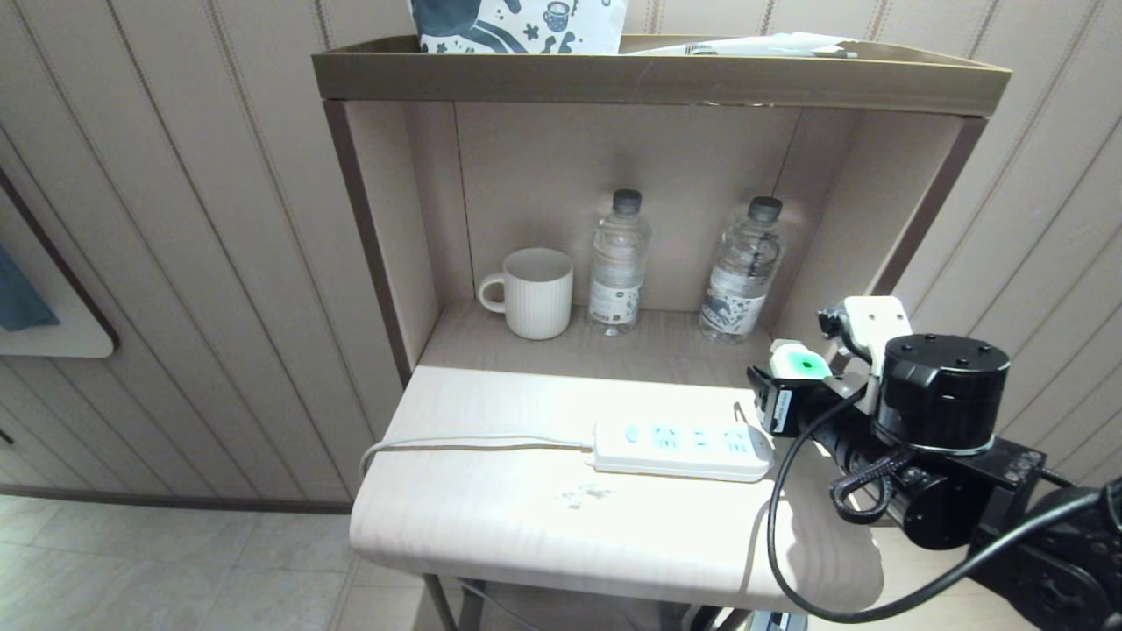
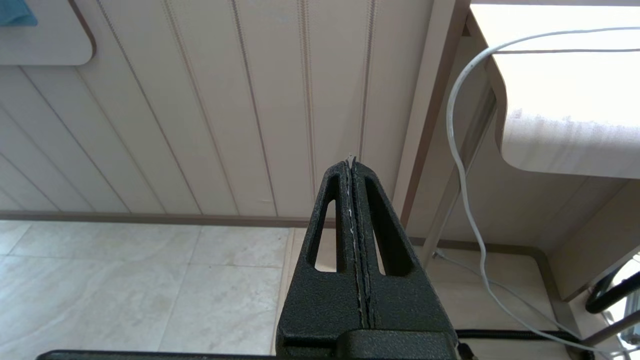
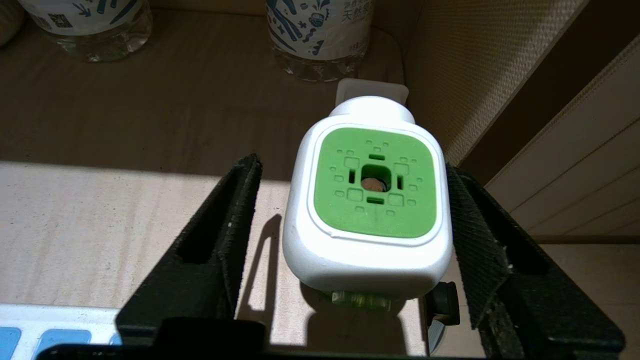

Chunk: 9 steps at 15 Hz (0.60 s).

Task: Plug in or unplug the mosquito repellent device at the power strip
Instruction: Pick up the mosquito repellent liquid

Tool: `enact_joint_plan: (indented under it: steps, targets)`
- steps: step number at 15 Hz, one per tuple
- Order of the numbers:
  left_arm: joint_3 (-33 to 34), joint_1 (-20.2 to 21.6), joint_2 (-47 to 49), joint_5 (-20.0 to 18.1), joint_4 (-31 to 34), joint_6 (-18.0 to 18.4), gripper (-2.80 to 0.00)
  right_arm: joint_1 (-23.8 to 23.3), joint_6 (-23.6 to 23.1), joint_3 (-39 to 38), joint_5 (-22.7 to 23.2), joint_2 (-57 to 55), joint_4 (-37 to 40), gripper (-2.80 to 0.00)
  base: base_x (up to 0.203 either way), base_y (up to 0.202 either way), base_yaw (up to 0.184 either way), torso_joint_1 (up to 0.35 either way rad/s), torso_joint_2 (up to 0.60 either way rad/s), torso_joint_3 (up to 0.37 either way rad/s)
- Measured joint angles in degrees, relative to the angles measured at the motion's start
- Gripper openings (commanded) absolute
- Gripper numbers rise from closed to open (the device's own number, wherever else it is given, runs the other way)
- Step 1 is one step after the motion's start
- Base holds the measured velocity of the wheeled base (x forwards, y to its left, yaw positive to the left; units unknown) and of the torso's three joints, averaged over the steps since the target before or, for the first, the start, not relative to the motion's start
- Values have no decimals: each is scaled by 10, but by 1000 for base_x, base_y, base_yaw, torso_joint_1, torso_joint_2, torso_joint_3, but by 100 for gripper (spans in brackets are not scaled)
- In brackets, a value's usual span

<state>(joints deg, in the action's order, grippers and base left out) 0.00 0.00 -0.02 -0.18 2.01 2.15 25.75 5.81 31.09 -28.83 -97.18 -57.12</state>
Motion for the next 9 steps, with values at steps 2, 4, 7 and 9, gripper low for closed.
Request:
enact_joint_plan:
  steps: [2,4,7,9]
  targets:
    - [0,0,0,0,0,0,-280,0,0,-1,0,-3,-7,-280,0,0,0,0,0,0]
    - [0,0,0,0,0,0,-280,0,-1,-4,1,-4,-9,-280,0,0,0,0,0,0]
    - [0,0,0,0,0,0,-280,1,1,-7,0,-3,-8,-280,0,0,0,0,0,0]
    - [0,0,0,0,0,0,-280,5,2,-11,0,5,-2,-280,0,0,0,0,0,0]
